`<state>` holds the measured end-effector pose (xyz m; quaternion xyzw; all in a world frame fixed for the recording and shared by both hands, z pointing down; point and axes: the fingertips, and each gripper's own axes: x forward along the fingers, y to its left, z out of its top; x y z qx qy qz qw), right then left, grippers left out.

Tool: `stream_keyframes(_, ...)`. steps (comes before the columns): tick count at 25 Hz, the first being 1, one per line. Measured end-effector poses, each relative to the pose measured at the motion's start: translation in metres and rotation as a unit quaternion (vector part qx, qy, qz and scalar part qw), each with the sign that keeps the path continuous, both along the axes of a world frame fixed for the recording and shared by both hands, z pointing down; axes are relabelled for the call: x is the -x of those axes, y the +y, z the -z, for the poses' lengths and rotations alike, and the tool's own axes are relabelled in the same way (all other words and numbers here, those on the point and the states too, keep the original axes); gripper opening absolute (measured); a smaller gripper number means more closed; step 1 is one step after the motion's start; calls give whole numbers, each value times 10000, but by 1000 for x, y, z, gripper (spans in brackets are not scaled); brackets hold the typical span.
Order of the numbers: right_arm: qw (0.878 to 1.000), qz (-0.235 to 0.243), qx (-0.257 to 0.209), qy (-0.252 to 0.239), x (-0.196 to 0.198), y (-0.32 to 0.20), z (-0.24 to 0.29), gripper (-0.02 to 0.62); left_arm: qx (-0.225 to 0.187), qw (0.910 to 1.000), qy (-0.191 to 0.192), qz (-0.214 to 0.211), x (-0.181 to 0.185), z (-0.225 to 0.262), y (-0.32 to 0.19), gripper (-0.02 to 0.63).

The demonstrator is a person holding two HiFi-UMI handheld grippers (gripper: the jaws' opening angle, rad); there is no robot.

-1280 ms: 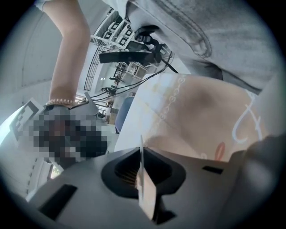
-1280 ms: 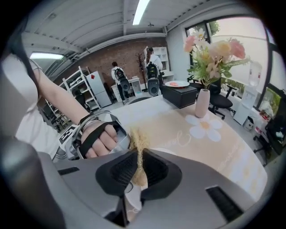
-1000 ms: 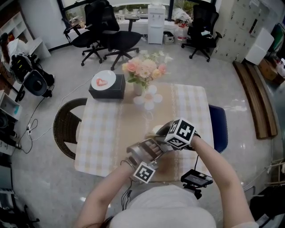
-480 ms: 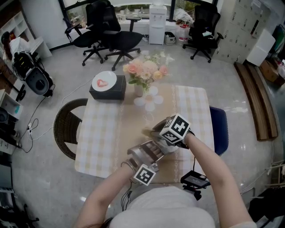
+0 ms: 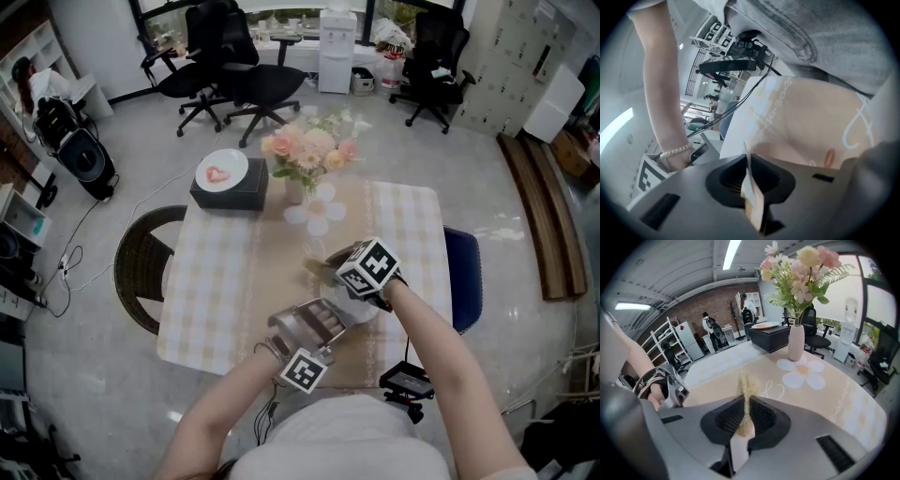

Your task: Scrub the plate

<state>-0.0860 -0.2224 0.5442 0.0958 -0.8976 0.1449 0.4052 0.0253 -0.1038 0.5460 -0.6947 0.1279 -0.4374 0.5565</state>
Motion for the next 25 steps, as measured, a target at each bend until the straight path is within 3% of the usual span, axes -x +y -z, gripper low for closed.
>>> stream_keyframes(11, 9962, -841, -126, 202, -31, -36, -23, 40, -34, 10000, -1, 48, 0, 2, -3, 23)
stream_keyframes(25, 9884, -1375, 12, 651, -89, -37, -40, 40, 101, 9994, 169, 276, 4, 4, -7, 23)
